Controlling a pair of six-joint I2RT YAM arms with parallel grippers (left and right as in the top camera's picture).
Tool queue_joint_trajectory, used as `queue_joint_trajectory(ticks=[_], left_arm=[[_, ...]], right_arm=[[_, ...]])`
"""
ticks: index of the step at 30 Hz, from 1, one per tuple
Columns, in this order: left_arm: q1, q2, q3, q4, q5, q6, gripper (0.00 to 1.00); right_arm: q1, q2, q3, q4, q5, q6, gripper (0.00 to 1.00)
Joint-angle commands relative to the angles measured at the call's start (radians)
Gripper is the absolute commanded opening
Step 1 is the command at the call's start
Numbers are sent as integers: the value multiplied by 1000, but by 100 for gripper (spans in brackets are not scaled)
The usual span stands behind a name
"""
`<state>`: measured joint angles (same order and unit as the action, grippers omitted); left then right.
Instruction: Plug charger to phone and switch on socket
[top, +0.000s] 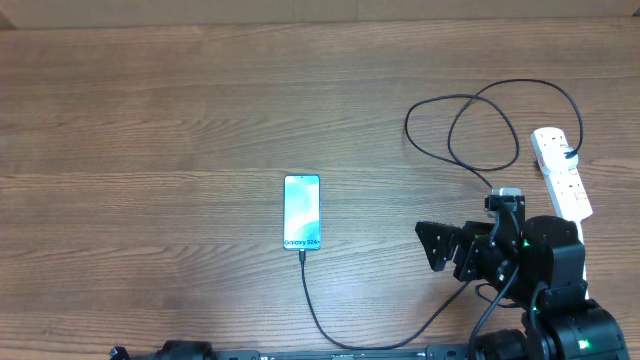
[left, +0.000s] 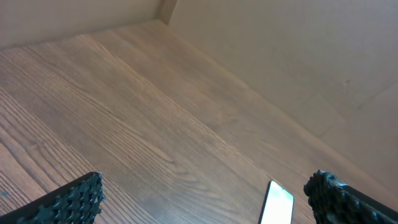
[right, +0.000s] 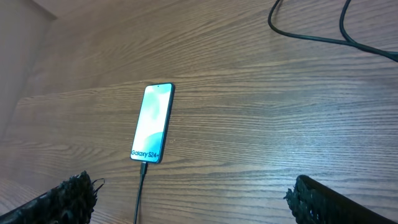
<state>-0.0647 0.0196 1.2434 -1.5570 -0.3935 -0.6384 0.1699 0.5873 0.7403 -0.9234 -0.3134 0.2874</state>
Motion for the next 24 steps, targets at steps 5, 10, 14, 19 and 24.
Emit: queue_joint_trajectory(ticks=[5,10,14,19,24], left_arm=[[6,-15,-6,-1,2,-17,100],[6,-15,-6,-1,2,-17,100],[6,-15,-6,32,-2,-22,100],[6,-15,-15,239,-25,-84,100],[6,-15,-95,434,-40,-84,100]], right_arm=[[-2,-3,13,-3,6,-1,100],[-2,-3,13,-3,6,-1,100],[-2,-3,13,-3,6,-1,100],[-2,-3,13,-3,6,-1,100],[-2,-3,13,-3,6,-1,100]])
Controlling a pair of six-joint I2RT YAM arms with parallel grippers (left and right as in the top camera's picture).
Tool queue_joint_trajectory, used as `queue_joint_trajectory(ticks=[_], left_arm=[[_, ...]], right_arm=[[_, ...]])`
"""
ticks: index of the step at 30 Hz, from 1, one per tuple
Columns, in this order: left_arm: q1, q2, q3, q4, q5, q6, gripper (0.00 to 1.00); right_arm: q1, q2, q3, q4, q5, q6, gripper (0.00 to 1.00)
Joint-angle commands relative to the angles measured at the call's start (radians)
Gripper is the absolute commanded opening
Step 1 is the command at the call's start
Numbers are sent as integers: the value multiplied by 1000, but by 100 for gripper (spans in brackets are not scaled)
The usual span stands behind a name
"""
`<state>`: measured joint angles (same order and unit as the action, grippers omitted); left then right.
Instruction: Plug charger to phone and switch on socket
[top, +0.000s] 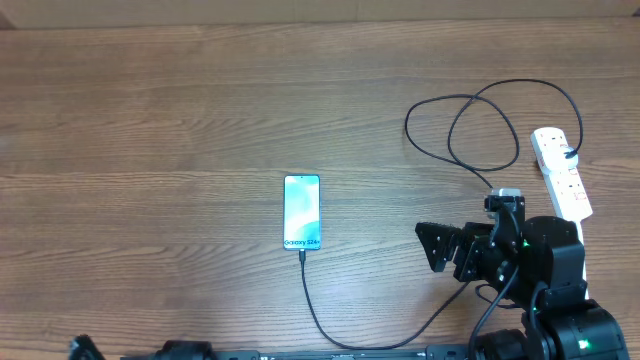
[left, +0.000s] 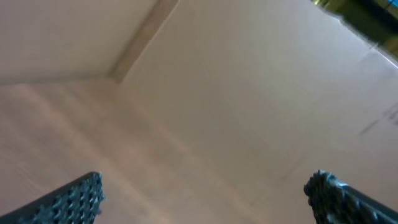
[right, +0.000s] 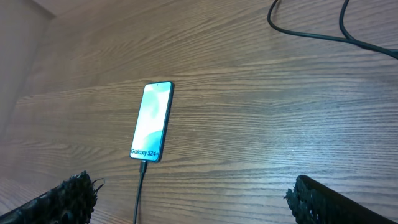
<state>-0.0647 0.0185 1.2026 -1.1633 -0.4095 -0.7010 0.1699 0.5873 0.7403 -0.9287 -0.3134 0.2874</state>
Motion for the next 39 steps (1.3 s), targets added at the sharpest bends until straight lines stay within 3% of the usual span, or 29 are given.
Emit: queue_joint_trajectory(ticks=[1,24,34,39], left_arm=[[6,-14,-84,70,-21,-22,100],[6,-14,-874,773,101,-22,100],[6,-14,-1054,835,117,-2,99],[6,-14,-1100,824,122,97,100]], right_arm=[[-2,-3,13,2,6,-1,100],[-2,-3,13,14,6,-1,100],[-2,-3,13,14,6,-1,100],[-2,-3,13,14,6,-1,100]])
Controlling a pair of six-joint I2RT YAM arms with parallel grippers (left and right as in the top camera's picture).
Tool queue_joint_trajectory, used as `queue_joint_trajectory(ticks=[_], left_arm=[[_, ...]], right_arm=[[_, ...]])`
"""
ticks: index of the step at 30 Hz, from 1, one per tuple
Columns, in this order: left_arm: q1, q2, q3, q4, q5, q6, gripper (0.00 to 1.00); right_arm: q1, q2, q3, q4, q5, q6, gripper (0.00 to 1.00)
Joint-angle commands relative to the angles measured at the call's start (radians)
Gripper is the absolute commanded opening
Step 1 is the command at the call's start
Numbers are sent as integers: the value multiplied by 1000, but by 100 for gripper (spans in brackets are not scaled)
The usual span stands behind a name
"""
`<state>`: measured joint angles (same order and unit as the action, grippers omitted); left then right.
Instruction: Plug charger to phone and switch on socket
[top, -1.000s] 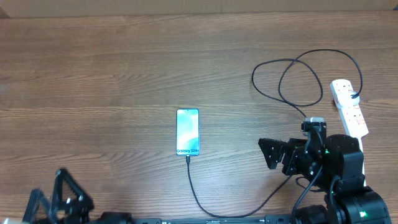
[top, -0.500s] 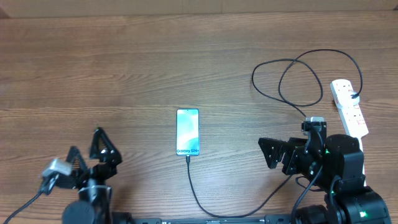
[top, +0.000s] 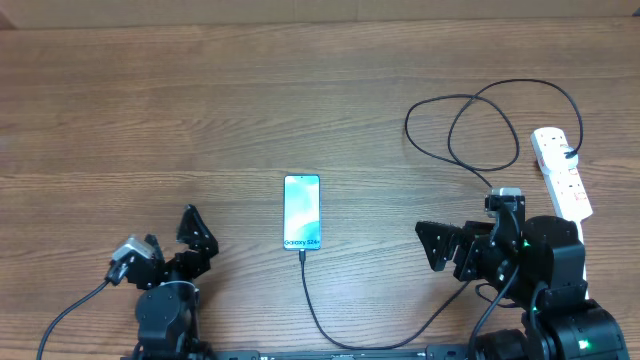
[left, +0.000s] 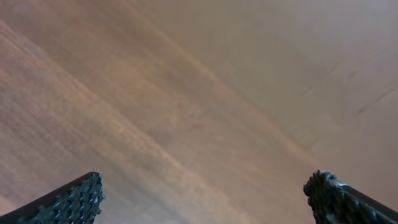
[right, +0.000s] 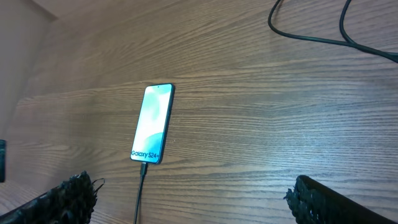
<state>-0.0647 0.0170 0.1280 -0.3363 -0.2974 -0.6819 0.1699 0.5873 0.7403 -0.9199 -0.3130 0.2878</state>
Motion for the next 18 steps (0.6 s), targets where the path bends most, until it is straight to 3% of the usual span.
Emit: queue_joint_trajectory(ticks=[1,13,18], left_arm=[[6,-10,-24,-3,11,117,100],[6,-9,-24,-3,-2,200,100],[6,-9,-24,-3,24,428,99]], right_arm=[[-2,-3,13,5,6,-1,100],[-2,-3,13,6,6,-1,100],[-2,-3,13,6,5,-1,100]])
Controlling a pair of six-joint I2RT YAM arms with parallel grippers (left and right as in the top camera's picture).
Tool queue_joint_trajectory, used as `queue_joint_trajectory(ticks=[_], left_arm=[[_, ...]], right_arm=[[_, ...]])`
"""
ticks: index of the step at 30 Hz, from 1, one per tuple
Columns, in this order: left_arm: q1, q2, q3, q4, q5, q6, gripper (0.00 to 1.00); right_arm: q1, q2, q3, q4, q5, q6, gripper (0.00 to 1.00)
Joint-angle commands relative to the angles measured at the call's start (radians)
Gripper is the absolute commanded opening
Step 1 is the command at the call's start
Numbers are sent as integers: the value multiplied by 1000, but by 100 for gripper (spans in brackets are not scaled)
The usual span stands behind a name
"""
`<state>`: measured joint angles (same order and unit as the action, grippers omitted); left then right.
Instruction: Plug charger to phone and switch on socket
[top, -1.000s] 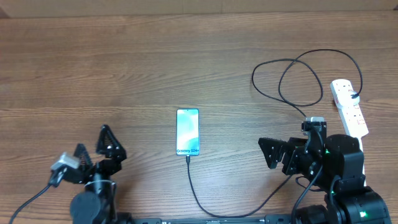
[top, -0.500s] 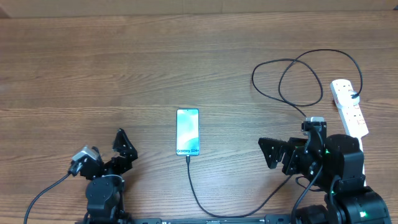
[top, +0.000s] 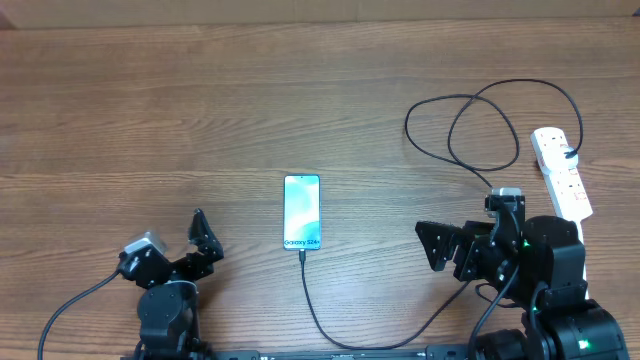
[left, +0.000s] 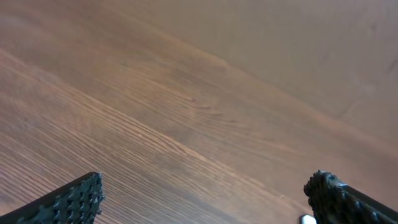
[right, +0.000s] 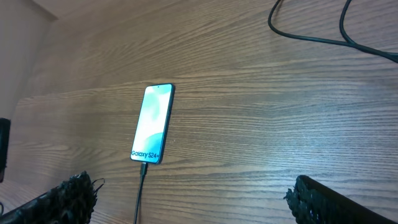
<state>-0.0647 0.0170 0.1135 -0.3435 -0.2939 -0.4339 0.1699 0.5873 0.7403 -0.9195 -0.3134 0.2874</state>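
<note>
The phone lies flat mid-table with its screen lit, and the right wrist view also shows the phone. A black charger cable is plugged into its near end and runs to the right. The white socket strip lies at the far right with a plug in it. My left gripper stands open left of the phone, nothing between its fingers. My right gripper is open right of the phone, also with nothing in it, its fingers wide apart.
The cable's slack loops lie on the wood between the right arm and the socket strip. A beige wall borders the far side of the table.
The left arm has shifted a little to the right and turned; its wrist view now looks lower across the table. The right arm, phone, cable and socket strip are where they were.
At first the left arm showed only at the overhead view's bottom edge, its camera catching the phone. Then that camera faced the wall. Later the arm stood at the lower left of the table, and now slightly nearer the phone. The right arm stayed put, open.
</note>
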Motion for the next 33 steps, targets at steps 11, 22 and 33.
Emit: queue_joint_trajectory(ticks=[11,22,33], left_arm=[[6,-9,-10,3,60,291,100],[6,-9,-10,4,55,325,100],[6,-9,-10,4,55,325,100]], right_arm=[[-2,-3,13,21,-53,0,100],[-2,-3,13,108,-69,0,50],[-2,-3,21,156,93,53,4]])
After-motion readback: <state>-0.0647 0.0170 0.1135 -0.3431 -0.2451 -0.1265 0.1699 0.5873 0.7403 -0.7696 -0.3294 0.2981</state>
